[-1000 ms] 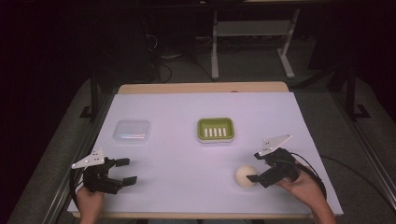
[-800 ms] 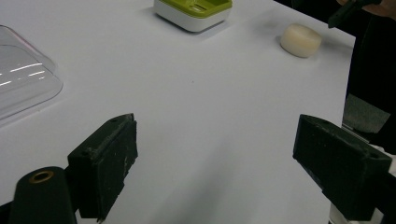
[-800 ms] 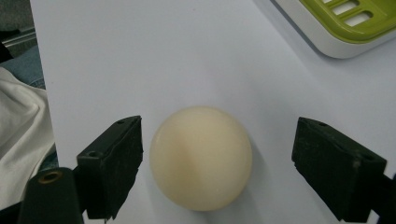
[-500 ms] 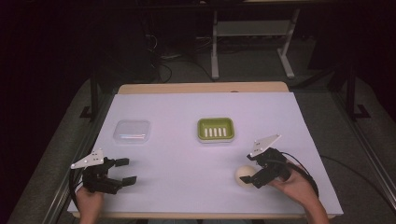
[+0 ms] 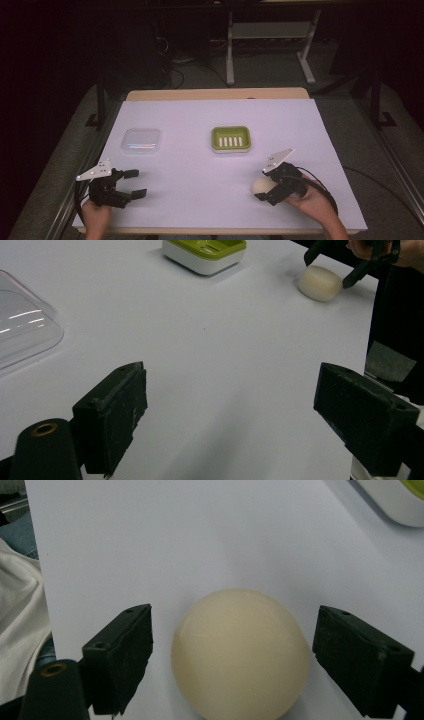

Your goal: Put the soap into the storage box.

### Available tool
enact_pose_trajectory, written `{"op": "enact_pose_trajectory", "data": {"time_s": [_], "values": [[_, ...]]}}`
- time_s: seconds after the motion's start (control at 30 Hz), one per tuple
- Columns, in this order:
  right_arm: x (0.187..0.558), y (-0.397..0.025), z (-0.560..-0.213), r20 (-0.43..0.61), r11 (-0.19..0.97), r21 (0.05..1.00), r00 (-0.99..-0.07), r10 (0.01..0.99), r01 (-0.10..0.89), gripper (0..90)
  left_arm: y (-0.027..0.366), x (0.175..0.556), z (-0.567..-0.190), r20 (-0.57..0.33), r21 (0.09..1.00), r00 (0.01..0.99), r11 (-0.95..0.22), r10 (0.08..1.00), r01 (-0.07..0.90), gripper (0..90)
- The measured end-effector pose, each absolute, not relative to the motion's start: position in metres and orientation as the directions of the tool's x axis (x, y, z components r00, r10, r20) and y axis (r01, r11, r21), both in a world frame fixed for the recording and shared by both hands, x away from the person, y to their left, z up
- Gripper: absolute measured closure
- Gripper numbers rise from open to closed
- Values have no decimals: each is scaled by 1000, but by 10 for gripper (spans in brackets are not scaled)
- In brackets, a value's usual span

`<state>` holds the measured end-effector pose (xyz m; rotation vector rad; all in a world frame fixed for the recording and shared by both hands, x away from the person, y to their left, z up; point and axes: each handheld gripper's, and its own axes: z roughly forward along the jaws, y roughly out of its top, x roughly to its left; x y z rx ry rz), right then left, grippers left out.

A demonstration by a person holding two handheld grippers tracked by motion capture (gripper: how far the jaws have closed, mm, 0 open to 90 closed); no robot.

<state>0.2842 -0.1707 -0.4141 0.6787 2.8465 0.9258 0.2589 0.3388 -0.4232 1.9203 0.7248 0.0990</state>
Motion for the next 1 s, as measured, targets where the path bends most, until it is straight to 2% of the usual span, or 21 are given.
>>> {"op": "enact_pose_trajectory", "data": {"time_s": [1.0], "values": [[284, -168, -434, 50, 754, 520, -895, 443, 402, 180, 339, 259, -423, -250, 852, 815, -282, 523, 442, 131]]}}
